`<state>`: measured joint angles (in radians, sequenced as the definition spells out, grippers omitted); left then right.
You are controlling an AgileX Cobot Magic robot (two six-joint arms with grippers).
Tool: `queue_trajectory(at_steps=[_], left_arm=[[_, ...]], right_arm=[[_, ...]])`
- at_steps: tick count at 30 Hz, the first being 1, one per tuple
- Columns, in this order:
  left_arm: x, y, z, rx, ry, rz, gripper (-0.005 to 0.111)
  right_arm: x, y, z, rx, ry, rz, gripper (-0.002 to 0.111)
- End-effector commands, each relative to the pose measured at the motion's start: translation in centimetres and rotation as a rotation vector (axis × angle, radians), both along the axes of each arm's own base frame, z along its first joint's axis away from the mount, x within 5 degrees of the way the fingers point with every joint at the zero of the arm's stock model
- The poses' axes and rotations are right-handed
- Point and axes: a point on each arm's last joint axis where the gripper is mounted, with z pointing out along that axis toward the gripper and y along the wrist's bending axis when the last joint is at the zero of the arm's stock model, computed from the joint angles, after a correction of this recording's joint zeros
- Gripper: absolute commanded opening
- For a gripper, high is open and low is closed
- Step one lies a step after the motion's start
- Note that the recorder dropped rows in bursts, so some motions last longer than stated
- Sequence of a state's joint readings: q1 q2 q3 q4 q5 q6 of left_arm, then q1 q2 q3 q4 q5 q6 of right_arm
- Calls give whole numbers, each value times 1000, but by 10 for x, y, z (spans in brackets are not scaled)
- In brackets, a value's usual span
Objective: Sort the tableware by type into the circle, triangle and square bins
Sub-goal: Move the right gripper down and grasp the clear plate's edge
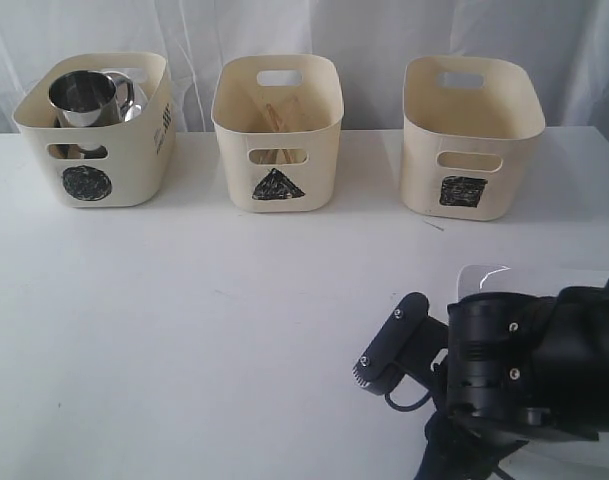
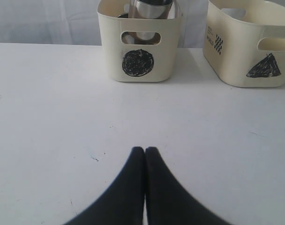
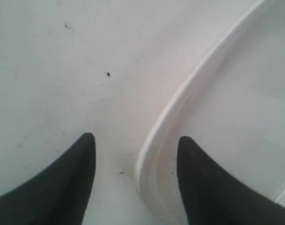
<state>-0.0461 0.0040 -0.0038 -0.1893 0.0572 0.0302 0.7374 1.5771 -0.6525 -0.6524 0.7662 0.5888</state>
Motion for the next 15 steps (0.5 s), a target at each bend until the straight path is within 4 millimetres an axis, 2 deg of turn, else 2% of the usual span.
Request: queue_trajectory(at_steps=[1, 10, 15], left_arm=[[0, 0, -1, -6, -4, 5, 0], [0, 0, -1, -6, -4, 5, 0], [0, 0, -1, -6, -4, 5, 0]], right_arm=[[1, 0, -11, 3, 0, 0, 50], [12, -13, -36, -97, 50, -50, 50], [13, -11, -48, -106, 63, -52, 49]])
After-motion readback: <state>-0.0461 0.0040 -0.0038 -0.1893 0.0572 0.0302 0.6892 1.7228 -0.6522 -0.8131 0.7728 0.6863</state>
